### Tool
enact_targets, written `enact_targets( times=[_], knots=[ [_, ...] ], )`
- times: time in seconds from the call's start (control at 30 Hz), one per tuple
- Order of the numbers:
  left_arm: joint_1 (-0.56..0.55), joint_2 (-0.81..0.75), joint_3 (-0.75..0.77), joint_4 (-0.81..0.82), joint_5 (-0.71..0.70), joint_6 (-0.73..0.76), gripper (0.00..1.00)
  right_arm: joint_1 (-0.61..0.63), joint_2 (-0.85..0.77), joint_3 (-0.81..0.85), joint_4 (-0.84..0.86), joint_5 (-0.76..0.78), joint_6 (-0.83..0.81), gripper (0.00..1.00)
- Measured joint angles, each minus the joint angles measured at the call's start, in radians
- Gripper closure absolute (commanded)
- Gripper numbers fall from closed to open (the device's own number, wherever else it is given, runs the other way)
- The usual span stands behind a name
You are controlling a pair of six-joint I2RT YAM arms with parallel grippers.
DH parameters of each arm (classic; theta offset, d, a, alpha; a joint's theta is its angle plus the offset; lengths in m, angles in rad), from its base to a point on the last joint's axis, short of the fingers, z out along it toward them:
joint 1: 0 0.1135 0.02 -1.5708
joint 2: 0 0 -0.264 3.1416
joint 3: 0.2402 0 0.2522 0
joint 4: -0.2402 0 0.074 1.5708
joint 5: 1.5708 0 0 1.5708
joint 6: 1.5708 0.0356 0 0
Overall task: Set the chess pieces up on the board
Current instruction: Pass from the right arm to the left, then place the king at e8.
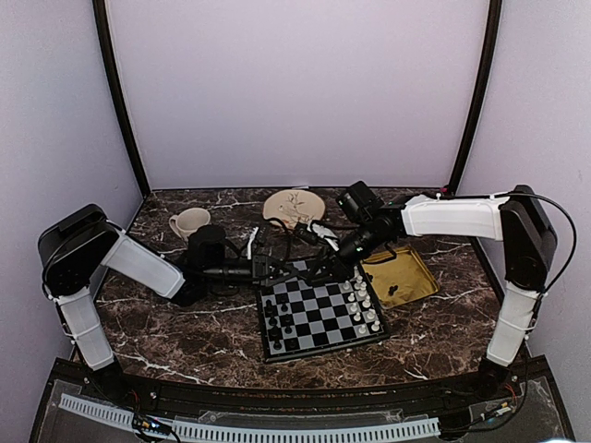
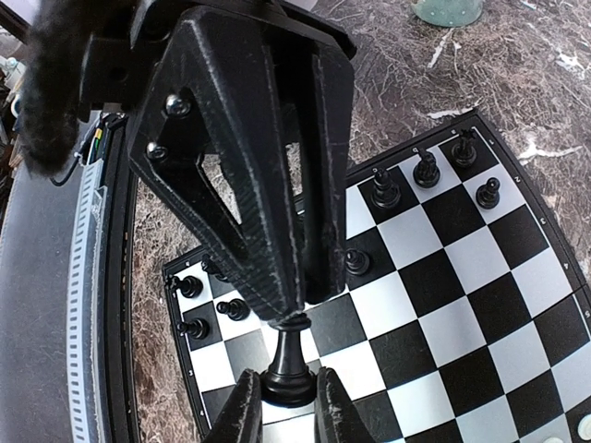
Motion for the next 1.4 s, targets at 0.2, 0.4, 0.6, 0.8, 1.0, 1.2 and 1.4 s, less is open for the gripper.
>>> enact_targets(
  times=[0.2,0.4,0.6,0.8,1.0,1.2,1.4],
  knots=[
    [0.0,0.0,0.003,-0.001,0.008,0.001,0.95,0.0,0.0,0.0,-0.005,0.002,-0.005,0.65],
    [0.0,-0.059,0.048,-0.184,0.007,0.115,0.95,-0.013,-0.023,-0.005,-0.023,0.025,-0.028,0.0],
    [0.0,-0.271,0.199,-0.635,-0.122,0.435,0.95,-0.075,-0.208,-0.096,-0.008,0.057,-0.062,0.0],
    [0.0,-0.414,0.282,-0.998,-0.313,0.71,0.94,-0.164,-0.335,-0.217,0.112,0.146,-0.019,0.0],
    [-0.003,-0.409,0.282,-1.217,-0.425,0.861,0.94,-0.229,-0.305,-0.242,0.121,0.1,-0.017,0.11],
    [-0.011,-0.364,0.282,-1.264,-0.454,0.933,0.93,-0.227,-0.301,-0.242,0.124,0.078,-0.042,0.18],
    [-0.038,-0.291,0.282,-1.265,-0.462,0.989,0.93,-0.227,-0.3,-0.242,0.123,0.065,-0.06,0.19]
  ],
)
